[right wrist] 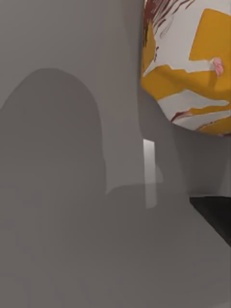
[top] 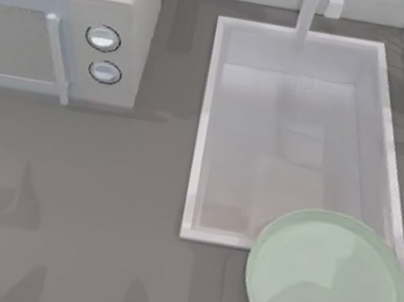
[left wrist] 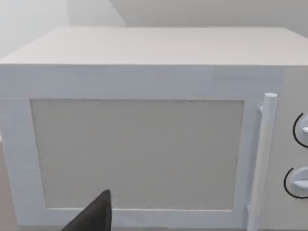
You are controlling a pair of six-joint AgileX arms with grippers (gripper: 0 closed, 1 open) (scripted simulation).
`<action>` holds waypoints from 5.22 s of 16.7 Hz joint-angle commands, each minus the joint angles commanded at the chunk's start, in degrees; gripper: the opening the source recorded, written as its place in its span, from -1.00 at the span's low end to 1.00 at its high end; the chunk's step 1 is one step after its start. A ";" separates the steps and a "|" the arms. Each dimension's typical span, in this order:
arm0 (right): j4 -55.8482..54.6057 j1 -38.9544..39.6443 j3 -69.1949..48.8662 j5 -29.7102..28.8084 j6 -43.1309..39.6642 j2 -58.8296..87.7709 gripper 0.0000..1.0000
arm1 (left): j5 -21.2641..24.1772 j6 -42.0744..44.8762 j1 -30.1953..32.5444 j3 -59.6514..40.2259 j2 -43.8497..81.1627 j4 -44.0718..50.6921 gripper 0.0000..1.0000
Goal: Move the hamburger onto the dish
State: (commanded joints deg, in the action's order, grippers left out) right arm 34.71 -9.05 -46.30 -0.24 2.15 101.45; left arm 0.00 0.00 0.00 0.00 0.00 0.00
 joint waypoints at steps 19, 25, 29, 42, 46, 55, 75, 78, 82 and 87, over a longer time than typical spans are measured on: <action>10.21 -0.10 -6.39 0.15 -0.23 -6.21 -1.00 | 0.00 0.00 0.00 0.00 0.00 0.00 1.00; 26.49 -0.19 -15.69 0.17 -0.48 -12.38 -1.00 | 0.00 0.00 0.00 0.00 0.00 0.00 1.00; 27.76 -0.19 -16.59 0.17 -0.49 -13.33 -1.00 | 0.00 0.00 0.00 0.00 0.00 0.00 1.00; 25.17 18.14 -21.07 -3.22 -39.86 -9.59 -1.00 | 0.00 0.00 0.00 0.00 0.00 0.00 1.00; 26.50 27.33 -21.70 -3.31 -71.06 -5.87 -1.00 | 0.00 0.00 0.00 0.00 0.00 0.00 1.00; 29.68 41.29 -22.37 -1.25 -130.80 -1.27 -1.00 | 0.00 0.00 0.00 0.00 0.00 0.00 1.00; 22.00 44.39 -18.41 -0.81 -145.98 1.42 -1.00 | 0.00 0.00 0.00 0.00 0.00 0.00 1.00; 19.87 44.34 -17.33 -1.16 -145.99 1.70 -1.00 | 0.00 0.00 0.00 0.00 0.00 0.00 1.00; 19.87 44.34 -17.33 -1.16 -145.99 1.70 -0.85 | 0.00 0.00 0.00 0.00 0.00 0.00 1.00; 19.87 44.34 -17.33 -1.16 -145.99 1.70 -0.10 | 0.00 0.00 0.00 0.00 0.00 0.00 1.00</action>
State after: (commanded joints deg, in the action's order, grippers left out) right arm 54.59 35.29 -63.63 -1.39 -143.84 103.15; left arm 0.00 0.00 0.00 0.00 0.00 0.00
